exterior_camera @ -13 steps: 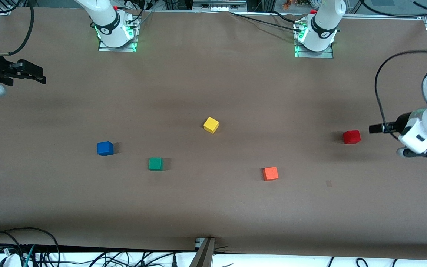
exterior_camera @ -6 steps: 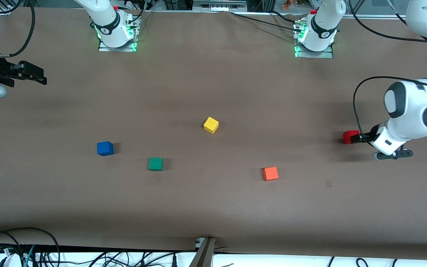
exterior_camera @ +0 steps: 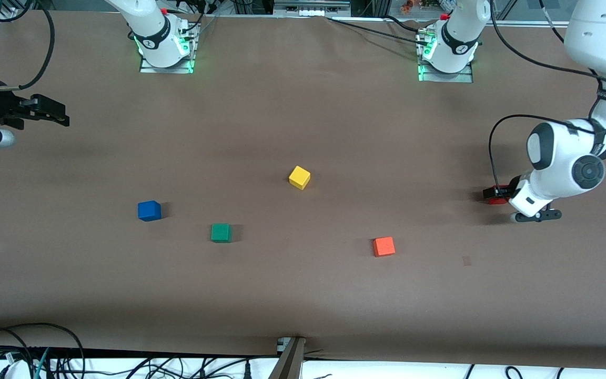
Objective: Pass red block to right arm, stack on blue
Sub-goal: 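Reach the left gripper down to the red cube and grasp it, then lift the red cube with the left gripper while the right gripper approaches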
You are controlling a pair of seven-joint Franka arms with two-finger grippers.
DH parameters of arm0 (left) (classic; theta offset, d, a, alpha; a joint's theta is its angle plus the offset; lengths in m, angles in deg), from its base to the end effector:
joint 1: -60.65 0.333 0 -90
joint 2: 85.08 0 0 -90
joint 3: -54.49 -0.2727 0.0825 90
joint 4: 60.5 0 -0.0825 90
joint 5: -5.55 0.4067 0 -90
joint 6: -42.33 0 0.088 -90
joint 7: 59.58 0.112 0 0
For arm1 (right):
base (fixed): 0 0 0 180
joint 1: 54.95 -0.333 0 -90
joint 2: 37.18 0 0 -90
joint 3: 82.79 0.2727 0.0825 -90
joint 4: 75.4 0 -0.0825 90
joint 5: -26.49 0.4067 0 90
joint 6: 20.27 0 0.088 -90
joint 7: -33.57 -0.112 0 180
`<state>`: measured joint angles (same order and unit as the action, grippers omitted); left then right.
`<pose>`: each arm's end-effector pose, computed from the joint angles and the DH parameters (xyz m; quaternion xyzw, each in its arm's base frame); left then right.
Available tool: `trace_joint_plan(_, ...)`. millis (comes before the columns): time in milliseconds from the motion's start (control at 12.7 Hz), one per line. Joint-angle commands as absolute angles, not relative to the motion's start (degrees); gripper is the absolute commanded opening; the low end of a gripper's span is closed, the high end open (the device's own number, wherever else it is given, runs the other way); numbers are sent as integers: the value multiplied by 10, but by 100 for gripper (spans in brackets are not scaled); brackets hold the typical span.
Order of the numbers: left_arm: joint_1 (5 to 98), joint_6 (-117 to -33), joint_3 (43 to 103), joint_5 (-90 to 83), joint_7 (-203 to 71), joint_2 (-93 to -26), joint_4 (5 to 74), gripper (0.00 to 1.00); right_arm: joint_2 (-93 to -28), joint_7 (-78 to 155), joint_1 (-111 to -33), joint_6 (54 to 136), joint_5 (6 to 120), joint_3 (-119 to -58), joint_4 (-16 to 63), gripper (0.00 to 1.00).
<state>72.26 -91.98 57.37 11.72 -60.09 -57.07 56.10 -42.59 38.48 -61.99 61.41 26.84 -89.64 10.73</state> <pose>0.5638 0.0870 0.1257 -0.9949 -0.0413 0.0904 0.0166 0.5840 0.0054 0.5432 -0.9953 -0.0443 0.0856 0.0010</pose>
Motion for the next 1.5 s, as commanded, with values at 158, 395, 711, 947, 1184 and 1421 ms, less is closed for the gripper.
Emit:
trace_joint_plan(158,734,-930,577,157,-588,-547,559,50,-439,387,-623,608,268,-896,96,100)
trace_joint_plan(395,736,-923,577,157,-585,-551,555,16,-439,387,-625,608,268,-896,96,100)
trace_joint_plan(711,735,-846,587,157,-586,-583,512,8,-446,391,-623,606,273,-896,96,100)
trace_joint_plan(947,735,-735,623,153,-587,-606,431,8,-454,393,-622,603,277,-896,96,100)
trace_joint_plan(1184,735,-666,662,132,-589,-607,371,8,-454,393,-624,604,277,-896,96,100)
trace_joint_plan(1421,733,-635,702,111,-594,-607,324,7,-461,396,-623,603,277,-896,97,100)
